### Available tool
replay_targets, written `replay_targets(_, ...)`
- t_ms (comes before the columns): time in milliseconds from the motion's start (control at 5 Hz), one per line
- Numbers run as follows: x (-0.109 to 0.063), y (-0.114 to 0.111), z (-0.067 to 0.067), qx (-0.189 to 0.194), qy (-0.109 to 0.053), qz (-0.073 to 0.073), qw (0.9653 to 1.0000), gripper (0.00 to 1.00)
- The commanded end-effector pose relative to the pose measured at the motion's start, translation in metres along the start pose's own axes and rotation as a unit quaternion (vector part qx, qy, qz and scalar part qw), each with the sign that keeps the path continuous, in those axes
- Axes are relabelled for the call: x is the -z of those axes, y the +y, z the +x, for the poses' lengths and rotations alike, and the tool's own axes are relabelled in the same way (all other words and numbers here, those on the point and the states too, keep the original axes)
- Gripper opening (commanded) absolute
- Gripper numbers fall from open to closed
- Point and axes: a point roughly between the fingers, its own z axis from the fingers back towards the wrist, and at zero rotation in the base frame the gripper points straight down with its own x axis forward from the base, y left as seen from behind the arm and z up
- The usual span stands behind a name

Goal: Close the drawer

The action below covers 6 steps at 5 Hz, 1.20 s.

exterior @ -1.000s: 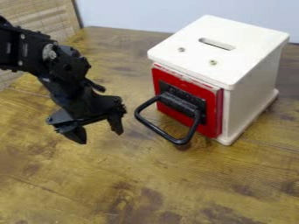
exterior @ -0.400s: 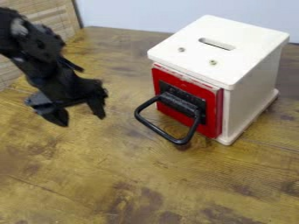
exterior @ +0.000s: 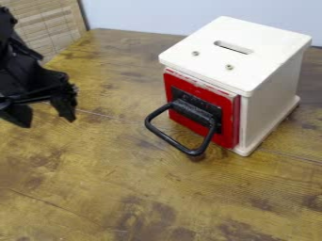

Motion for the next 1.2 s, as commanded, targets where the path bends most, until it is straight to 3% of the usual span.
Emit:
replay_targets(0,-0.017,0.003,0.02,-0.035,-0.041,0.008,0.9985,1.0)
replay_targets(200,-0.014,-0.002,0.019,-0.04,-0.041,0.007,0.9984,1.0)
replay_targets(600,-0.007,-0.008,0.017,-0.086,-0.045,0.029,0.9949,1.0)
replay_targets(1000,0.012,-0.01,0.012,-0.116,-0.041,0.039,0.9916,1.0)
